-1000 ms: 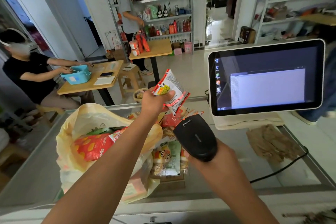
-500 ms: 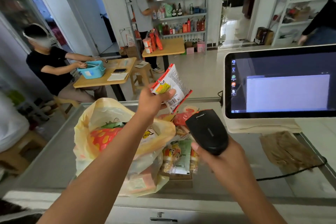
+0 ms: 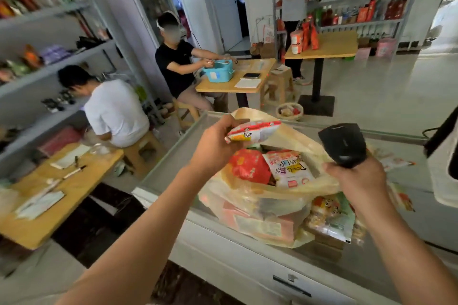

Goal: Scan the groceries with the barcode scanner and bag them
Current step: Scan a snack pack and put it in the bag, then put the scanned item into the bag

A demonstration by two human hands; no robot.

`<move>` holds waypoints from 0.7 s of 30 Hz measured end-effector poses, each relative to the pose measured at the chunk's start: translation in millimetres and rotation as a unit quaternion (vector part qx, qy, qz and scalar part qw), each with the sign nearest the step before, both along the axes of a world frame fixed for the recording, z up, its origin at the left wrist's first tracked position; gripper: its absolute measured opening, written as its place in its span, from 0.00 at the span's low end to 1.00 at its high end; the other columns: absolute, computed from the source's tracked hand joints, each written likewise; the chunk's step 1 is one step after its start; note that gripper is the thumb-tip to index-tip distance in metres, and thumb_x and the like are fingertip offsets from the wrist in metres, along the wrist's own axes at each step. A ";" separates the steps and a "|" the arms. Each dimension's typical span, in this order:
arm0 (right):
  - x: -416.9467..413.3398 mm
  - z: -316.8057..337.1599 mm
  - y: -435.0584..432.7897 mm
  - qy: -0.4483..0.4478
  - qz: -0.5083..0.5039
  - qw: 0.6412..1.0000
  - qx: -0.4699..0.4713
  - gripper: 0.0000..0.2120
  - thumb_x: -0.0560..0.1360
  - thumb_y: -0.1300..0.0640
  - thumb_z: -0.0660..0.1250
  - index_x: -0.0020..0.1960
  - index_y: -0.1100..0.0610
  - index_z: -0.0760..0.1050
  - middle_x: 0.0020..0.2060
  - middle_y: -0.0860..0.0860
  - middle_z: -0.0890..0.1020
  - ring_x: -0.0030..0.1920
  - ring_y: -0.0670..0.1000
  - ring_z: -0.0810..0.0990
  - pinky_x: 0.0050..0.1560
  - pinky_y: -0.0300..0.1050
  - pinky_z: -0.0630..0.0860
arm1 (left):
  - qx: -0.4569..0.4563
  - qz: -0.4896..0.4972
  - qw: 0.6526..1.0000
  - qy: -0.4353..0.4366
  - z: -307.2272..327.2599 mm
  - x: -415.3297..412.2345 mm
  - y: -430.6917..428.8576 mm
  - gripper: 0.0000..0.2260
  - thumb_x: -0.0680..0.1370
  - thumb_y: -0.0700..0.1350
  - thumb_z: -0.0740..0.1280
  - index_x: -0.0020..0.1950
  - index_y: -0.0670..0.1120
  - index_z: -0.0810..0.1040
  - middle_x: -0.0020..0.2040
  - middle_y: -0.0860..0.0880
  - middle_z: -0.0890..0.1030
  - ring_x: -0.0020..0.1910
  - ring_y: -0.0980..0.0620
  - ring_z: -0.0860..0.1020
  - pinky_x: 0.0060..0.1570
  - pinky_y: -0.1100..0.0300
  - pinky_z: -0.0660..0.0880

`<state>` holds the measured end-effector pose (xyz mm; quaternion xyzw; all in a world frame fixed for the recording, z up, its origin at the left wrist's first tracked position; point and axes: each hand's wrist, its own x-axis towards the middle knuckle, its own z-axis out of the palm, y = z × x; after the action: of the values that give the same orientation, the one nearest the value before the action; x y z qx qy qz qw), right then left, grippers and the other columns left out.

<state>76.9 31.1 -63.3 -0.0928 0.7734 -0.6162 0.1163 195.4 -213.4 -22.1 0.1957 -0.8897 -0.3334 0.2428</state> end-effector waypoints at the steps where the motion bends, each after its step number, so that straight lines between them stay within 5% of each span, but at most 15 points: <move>1: -0.9 3.6 -1.0 -0.005 -0.026 0.999 -0.020 0.15 0.70 0.59 0.76 0.52 0.48 0.75 0.41 0.46 0.79 0.49 0.54 0.79 0.50 0.51 0.74 | -0.031 -0.014 0.999 -0.030 -5.9 -3.7 -0.2 0.14 0.73 0.43 0.76 0.55 0.54 0.78 0.52 0.56 0.83 0.51 0.56 0.80 0.48 0.63 0.75; 4: -3.7 16.4 -3.5 -0.008 -0.079 0.994 -0.074 0.15 0.70 0.61 0.75 0.53 0.50 0.76 0.45 0.51 0.82 0.49 0.54 0.81 0.53 0.55 0.77 | -0.130 -0.055 0.977 -0.160 -28.7 -25.9 -3.6 0.20 0.77 0.44 0.71 0.68 0.52 0.74 0.62 0.51 0.81 0.60 0.50 0.78 0.59 0.58 0.74; 9: 2.1 23.5 -12.7 -0.022 -0.104 0.991 -0.078 0.16 0.71 0.61 0.75 0.56 0.51 0.77 0.44 0.50 0.82 0.47 0.50 0.81 0.42 0.45 0.75 | -0.235 -0.041 0.911 -0.336 -41.0 -46.7 -15.5 0.21 0.80 0.56 0.63 0.72 0.51 0.69 0.64 0.46 0.78 0.59 0.41 0.78 0.57 0.45 0.76; 11: 6.3 25.4 -16.2 -0.028 -0.107 0.991 -0.073 0.15 0.70 0.61 0.75 0.54 0.50 0.76 0.44 0.50 0.81 0.46 0.49 0.80 0.40 0.43 0.73 | -0.221 -0.091 0.904 -0.354 -42.8 -51.1 -15.4 0.24 0.83 0.55 0.58 0.78 0.50 0.61 0.73 0.47 0.69 0.65 0.40 0.73 0.64 0.43 0.72; 15: 11.9 27.3 -25.5 -0.021 -0.106 0.993 -0.044 0.15 0.70 0.61 0.75 0.53 0.49 0.76 0.44 0.50 0.81 0.45 0.50 0.80 0.44 0.46 0.73 | 0.003 -0.166 0.924 -0.345 -31.7 -63.8 -22.9 0.29 0.80 0.41 0.59 0.80 0.57 0.58 0.77 0.48 0.65 0.73 0.44 0.67 0.68 0.53 0.66; 18: 15.1 26.3 -33.2 -0.010 -0.113 0.993 -0.039 0.15 0.70 0.62 0.75 0.53 0.50 0.75 0.44 0.49 0.81 0.44 0.49 0.79 0.42 0.44 0.71 | 0.011 -0.241 0.909 -0.340 -35.2 -66.5 -30.2 0.24 0.83 0.56 0.58 0.79 0.56 0.60 0.79 0.52 0.62 0.77 0.48 0.60 0.70 0.55 0.57; 21: 18.6 23.4 -40.0 0.001 -0.133 0.991 -0.021 0.17 0.70 0.61 0.75 0.55 0.50 0.76 0.47 0.52 0.80 0.49 0.54 0.78 0.52 0.49 0.72 | -0.040 -0.246 0.893 -0.373 -47.8 -64.4 -34.0 0.26 0.83 0.64 0.49 0.80 0.59 0.58 0.77 0.49 0.66 0.76 0.47 0.63 0.70 0.55 0.57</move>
<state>95.6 -8.9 -39.9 0.0079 0.7660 -0.6421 0.0305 131.0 -247.4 -69.9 0.0704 -0.9473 -0.2485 -0.1895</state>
